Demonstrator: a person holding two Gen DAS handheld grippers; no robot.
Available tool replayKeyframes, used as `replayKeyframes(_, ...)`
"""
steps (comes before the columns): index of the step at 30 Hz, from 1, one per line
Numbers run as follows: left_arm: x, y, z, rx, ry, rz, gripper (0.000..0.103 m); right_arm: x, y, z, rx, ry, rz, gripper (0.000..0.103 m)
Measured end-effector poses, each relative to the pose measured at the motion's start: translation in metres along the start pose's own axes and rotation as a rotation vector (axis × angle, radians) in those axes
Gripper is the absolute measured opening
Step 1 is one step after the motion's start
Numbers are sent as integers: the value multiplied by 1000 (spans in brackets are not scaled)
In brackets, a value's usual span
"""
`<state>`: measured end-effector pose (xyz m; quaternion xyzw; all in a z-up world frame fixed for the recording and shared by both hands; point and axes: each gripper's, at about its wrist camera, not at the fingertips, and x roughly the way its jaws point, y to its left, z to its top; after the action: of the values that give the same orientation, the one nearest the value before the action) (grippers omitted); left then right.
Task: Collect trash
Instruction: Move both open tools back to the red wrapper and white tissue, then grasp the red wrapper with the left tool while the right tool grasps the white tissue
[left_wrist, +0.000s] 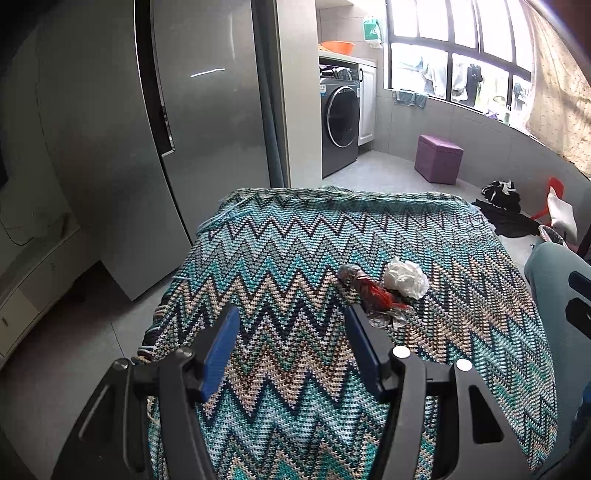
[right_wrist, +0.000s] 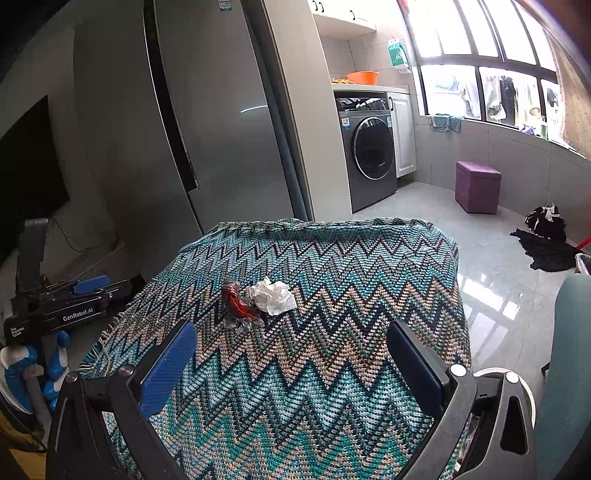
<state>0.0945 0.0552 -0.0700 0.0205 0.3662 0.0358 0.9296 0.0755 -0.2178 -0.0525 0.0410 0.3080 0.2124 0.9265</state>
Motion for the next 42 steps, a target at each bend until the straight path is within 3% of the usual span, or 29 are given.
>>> replayKeyframes(3, 16, -6, 5, 13, 21, -34, 57, 18, 3, 6, -17, 26, 18, 103)
replayKeyframes(7, 47, -15, 12, 10, 71, -86, 57, 46, 1, 11, -15, 67, 42, 91)
replayKeyframes(12, 91, -30, 21, -7, 147, -174, 57, 80, -5, 14, -13, 113, 55, 84)
replayKeyframes(20, 142, -37, 29, -81, 219, -247, 55, 120, -13, 12, -15, 180, 48, 82)
replayKeyframes(28, 167, -32, 27, -107, 255, -274, 49, 166, -12, 15, -31, 235, 56, 80)
replayKeyframes(39, 164, -13, 9, -136, 239, -338, 24, 217, -7, 11, -9, 299, 109, 71)
replayKeyframes(42, 158, -8, 6, -144, 225, -345, 22, 228, -2, 11, -13, 313, 122, 70)
